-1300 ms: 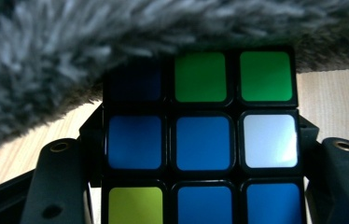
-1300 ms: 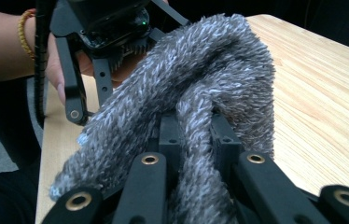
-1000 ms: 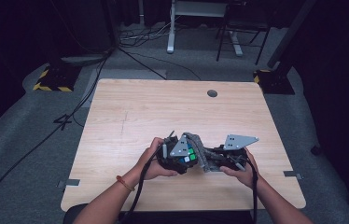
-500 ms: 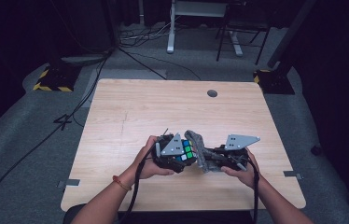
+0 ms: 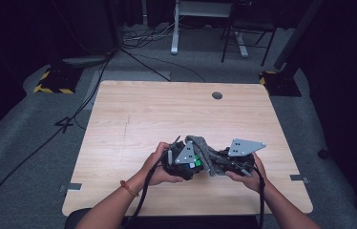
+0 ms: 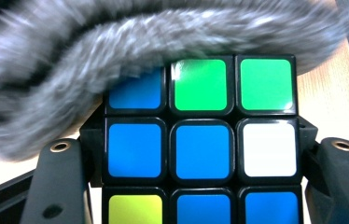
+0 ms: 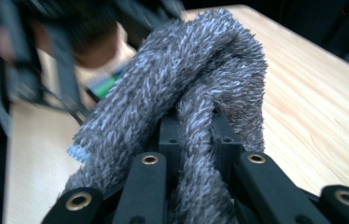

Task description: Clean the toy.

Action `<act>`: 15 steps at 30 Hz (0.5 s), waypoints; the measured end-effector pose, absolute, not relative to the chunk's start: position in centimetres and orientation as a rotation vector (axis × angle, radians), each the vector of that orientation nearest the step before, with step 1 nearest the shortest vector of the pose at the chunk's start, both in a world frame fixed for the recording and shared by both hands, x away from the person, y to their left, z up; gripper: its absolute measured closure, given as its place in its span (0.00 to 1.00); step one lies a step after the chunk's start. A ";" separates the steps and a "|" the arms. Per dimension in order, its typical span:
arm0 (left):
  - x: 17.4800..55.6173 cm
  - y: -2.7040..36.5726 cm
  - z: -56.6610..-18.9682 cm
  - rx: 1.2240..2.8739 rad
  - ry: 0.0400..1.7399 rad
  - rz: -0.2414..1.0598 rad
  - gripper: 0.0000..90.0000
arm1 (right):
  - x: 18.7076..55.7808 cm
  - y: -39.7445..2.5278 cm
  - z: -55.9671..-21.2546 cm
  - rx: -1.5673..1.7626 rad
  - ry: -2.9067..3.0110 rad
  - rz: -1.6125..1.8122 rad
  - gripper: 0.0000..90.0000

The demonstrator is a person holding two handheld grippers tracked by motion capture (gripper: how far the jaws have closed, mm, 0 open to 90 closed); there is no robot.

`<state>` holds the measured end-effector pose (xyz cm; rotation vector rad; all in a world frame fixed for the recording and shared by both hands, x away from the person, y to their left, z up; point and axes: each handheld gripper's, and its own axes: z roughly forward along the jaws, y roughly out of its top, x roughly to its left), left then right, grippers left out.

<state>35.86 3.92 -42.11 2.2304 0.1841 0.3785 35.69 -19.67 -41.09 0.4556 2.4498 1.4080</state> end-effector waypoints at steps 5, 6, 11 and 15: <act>35.9 4.6 -41.7 2.209 0.191 0.370 0.37 | 36.4 -19.8 -41.8 0.491 2.488 1.369 0.87; 35.9 4.6 -41.7 2.208 0.191 0.372 0.37 | 36.4 -19.9 -41.8 0.489 2.486 1.393 0.87; 35.9 3.7 -42.5 2.256 0.185 0.372 0.37 | 35.3 -19.4 -40.8 0.432 2.458 1.441 0.87; 35.8 3.3 -42.7 2.266 0.169 0.375 0.37 | 34.8 -19.2 -40.5 0.412 2.437 1.448 0.87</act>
